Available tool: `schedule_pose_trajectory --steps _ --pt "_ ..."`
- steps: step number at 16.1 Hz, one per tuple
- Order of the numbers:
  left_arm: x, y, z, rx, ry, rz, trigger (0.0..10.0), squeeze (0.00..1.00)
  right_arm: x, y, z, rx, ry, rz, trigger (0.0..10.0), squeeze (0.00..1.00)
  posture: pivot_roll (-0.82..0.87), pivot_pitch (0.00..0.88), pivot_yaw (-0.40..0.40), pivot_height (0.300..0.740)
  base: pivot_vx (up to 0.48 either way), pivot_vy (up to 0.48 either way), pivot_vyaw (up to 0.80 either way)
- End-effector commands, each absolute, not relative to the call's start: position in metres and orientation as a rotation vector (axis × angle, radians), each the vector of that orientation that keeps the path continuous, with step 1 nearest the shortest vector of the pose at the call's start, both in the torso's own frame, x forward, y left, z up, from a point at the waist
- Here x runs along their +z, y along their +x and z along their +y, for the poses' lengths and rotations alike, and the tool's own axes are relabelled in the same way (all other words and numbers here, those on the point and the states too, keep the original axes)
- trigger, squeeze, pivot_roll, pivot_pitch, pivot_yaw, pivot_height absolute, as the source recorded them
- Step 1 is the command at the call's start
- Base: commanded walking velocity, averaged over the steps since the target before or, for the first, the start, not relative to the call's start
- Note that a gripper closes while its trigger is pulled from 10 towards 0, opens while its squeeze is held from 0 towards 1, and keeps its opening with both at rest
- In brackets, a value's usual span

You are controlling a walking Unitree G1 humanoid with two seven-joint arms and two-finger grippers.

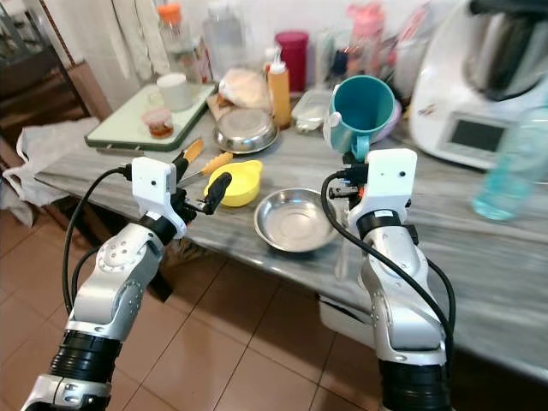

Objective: Setting the table

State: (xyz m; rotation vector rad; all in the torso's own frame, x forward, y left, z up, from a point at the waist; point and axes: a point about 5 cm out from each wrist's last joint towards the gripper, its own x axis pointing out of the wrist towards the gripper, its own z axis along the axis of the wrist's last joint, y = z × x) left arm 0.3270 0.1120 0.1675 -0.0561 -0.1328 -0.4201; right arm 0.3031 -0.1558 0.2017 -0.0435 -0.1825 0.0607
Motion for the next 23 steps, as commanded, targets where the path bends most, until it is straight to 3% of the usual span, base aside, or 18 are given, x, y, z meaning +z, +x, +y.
schedule_pose_trajectory --steps 1,4,15,23 --pt "0.168 0.329 0.117 -0.410 -0.034 -0.127 10.0 0.00 0.205 0.304 -0.149 0.087 -0.042 -0.199 10.0 0.00 -0.13 0.000 0.107 0.740 0.285 0.000 0.00" --pt "0.168 0.328 0.119 -0.401 -0.029 -0.132 10.0 0.00 0.202 0.302 -0.146 0.120 -0.040 -0.185 10.0 0.00 -0.13 0.000 0.106 0.740 0.291 0.000 0.00" --pt "0.153 0.295 0.134 -0.437 0.017 -0.106 10.0 0.00 0.185 0.289 -0.144 0.189 -0.037 -0.079 10.0 0.00 -0.13 0.000 0.106 0.740 0.000 0.000 0.00" --pt "0.150 0.278 0.134 -0.529 0.033 -0.066 10.0 0.00 0.161 0.307 -0.144 0.303 -0.055 0.099 10.0 0.00 -0.11 0.007 0.111 0.740 0.000 0.000 0.00"
